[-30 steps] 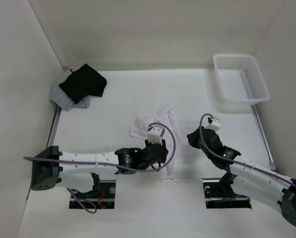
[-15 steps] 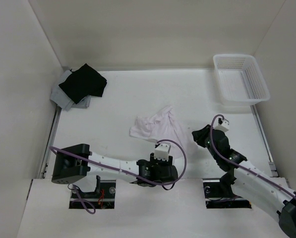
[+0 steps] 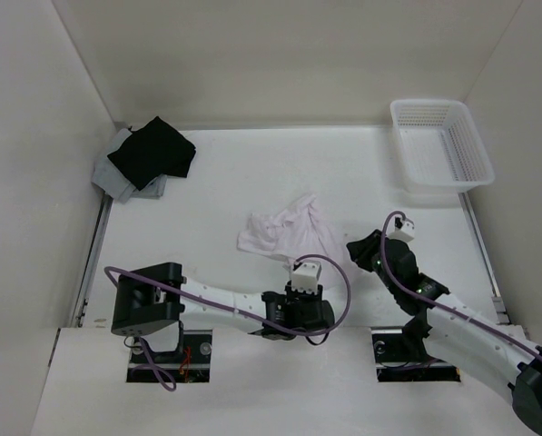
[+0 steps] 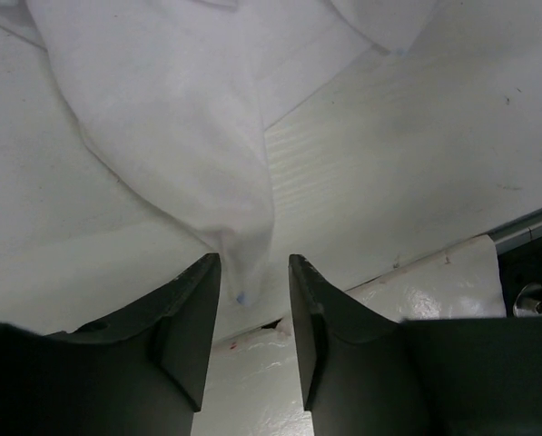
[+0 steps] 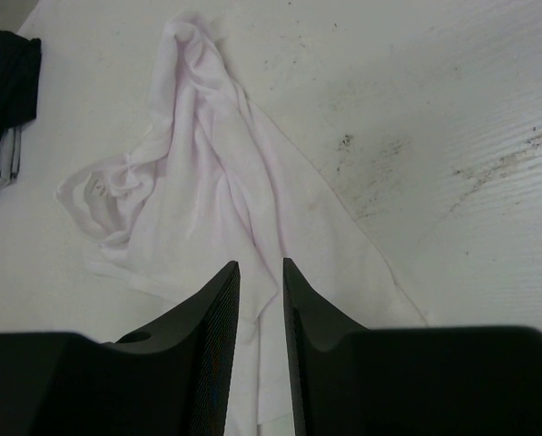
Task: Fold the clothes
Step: Flatten the tank top out
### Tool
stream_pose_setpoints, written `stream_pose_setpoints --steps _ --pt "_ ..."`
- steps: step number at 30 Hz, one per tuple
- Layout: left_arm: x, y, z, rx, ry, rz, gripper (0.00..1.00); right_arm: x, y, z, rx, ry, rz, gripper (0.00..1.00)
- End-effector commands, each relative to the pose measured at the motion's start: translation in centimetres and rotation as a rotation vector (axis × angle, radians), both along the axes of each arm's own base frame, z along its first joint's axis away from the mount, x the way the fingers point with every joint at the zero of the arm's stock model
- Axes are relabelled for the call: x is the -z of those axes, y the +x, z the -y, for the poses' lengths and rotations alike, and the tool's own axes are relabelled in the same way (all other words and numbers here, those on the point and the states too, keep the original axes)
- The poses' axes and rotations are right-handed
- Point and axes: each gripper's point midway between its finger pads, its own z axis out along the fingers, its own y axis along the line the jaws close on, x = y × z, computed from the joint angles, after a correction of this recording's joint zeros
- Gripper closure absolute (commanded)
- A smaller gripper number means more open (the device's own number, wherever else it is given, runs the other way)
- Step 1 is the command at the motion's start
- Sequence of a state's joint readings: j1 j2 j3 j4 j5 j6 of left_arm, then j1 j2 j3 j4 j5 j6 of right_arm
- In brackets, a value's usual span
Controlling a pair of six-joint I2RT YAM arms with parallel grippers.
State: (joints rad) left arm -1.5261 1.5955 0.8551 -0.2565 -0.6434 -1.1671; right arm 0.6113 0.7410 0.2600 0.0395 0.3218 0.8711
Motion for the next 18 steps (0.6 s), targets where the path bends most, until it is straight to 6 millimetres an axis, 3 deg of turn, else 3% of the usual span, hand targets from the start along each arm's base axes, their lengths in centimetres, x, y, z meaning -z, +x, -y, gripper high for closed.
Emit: stream_pose_setpoints --steps 1,6,9,14,18 --pt "-0.7 -0.3 2.3 0.031 -0.059 -0.032 0.69 -1.1 0.4 -0.7 -0.008 0.041 0.048 0.70" --pt "-0.2 0.0 1.5 0.020 -0.034 -0.043 0.87 -0.8 0.4 -0.6 -0.012 0.031 0.042 0.68" --pt "-1.2 1.1 0.0 -0.012 -0.015 -0.016 0.95 -0.2 0.4 -0.7 -0.018 0.008 0.021 0.64" --pt "-6.4 3.3 -6.6 -0.085 0.050 0.035 0.96 0.8 0.7 -1.4 -0.038 -0.023 -0.015 0.59" --pt "-7.9 2.7 -9.8 -0.115 0.099 0.021 0.94 1.0 0.5 -2.4 -0.065 -0.017 -0.021 0.59"
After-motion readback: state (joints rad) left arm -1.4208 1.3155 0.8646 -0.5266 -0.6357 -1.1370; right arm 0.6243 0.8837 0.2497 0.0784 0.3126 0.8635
